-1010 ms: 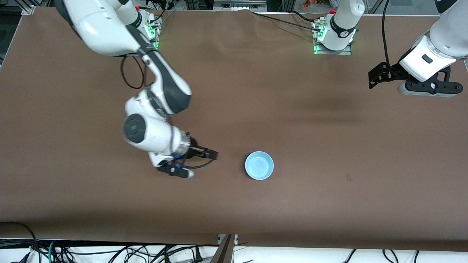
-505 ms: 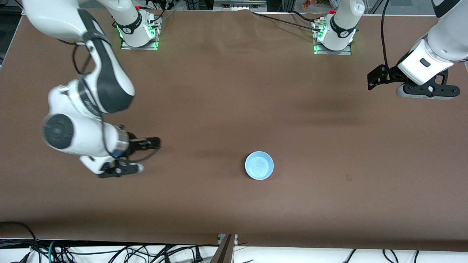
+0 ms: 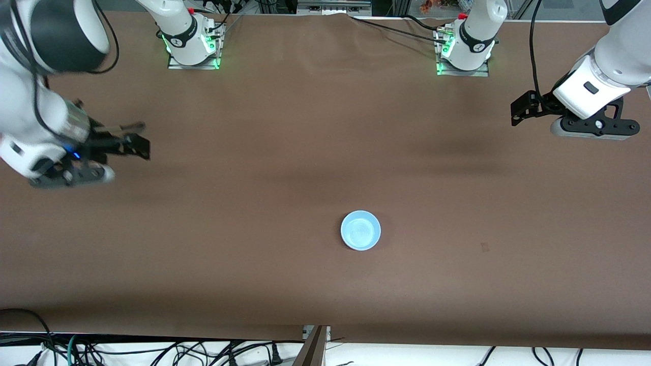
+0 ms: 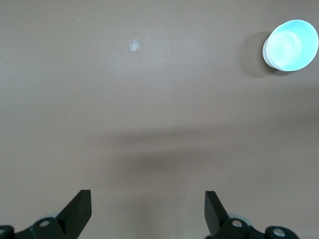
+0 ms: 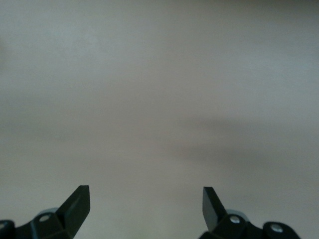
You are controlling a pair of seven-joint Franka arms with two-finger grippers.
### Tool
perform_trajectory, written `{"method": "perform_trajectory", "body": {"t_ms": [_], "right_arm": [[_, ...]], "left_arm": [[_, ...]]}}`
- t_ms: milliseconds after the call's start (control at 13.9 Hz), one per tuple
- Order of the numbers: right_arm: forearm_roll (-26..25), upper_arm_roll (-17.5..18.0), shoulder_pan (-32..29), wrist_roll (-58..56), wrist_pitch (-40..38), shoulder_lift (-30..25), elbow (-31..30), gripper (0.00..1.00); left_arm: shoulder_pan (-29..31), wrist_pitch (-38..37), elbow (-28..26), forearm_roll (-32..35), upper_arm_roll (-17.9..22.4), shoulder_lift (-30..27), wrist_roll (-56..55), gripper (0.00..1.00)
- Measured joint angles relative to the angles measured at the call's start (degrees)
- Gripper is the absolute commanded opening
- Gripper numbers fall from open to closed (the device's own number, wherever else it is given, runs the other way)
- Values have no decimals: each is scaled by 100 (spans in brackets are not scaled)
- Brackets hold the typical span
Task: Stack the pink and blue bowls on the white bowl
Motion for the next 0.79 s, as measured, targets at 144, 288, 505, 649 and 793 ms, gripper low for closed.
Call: {"method": "perform_trajectory", "body": {"t_ms": [144,288,505,649,793], "right_arm": [[0,-247,-6,-4,-30,-513,-96,100],[0,-443,-9,-62,-114,-795,-193,100],[0,-606,-10,-229,-349,-827,-356,100],[0,-629,-9,-237,-427,-809,-454,100],[0,-626,-6,-237,-477,-804,-469,100]], "left_arm": [[0,0,1,0,0,0,0,100],[0,0,1,0,0,2,0,100],[0,0,2,0,-1,9,0,100],[0,0,2,0,-1,11,0,100],[0,0,2,0,0,12,0,100]]}}
